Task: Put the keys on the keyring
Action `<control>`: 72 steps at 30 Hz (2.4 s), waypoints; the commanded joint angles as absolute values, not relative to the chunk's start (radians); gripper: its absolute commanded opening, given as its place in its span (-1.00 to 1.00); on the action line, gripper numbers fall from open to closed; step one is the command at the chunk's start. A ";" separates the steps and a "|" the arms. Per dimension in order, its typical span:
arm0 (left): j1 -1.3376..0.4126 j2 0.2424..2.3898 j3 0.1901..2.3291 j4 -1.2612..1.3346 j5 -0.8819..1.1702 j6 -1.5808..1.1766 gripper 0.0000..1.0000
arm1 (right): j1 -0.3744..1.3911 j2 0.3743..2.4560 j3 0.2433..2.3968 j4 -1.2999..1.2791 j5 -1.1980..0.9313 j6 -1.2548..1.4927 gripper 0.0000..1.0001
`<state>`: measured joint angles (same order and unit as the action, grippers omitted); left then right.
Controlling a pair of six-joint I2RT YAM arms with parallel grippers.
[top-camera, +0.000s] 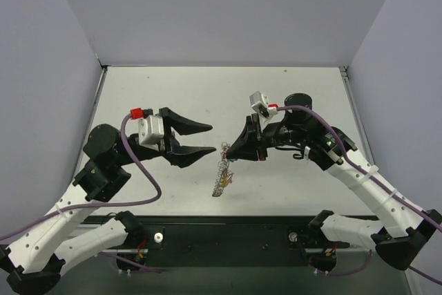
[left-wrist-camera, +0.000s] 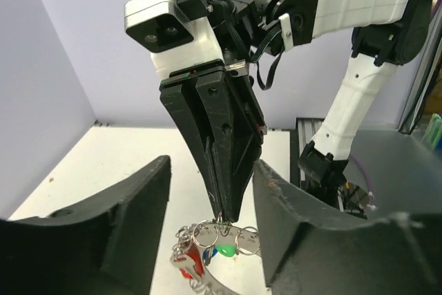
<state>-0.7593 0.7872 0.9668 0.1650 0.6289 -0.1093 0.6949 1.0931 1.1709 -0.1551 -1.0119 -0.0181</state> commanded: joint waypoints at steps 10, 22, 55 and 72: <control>-0.761 1.069 1.381 -0.672 0.721 0.121 0.72 | 0.718 1.218 1.410 -0.472 -0.945 -0.235 -1.00; -0.775 1.149 1.350 -0.718 0.726 0.164 0.18 | 0.773 1.302 1.466 -0.575 -0.885 -0.267 -1.00; -0.825 1.226 1.309 -0.663 0.704 0.170 -0.46 | 0.778 1.285 1.459 -0.560 -0.896 -0.276 -1.00; -0.845 1.140 1.189 -0.445 0.612 0.095 -1.00 | 0.778 1.258 1.401 -0.508 -0.858 -0.258 -0.84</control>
<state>-0.8261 1.1904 1.2289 -0.6121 0.6582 0.1314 0.7723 1.3117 1.4094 -0.6540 -0.8268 -0.2638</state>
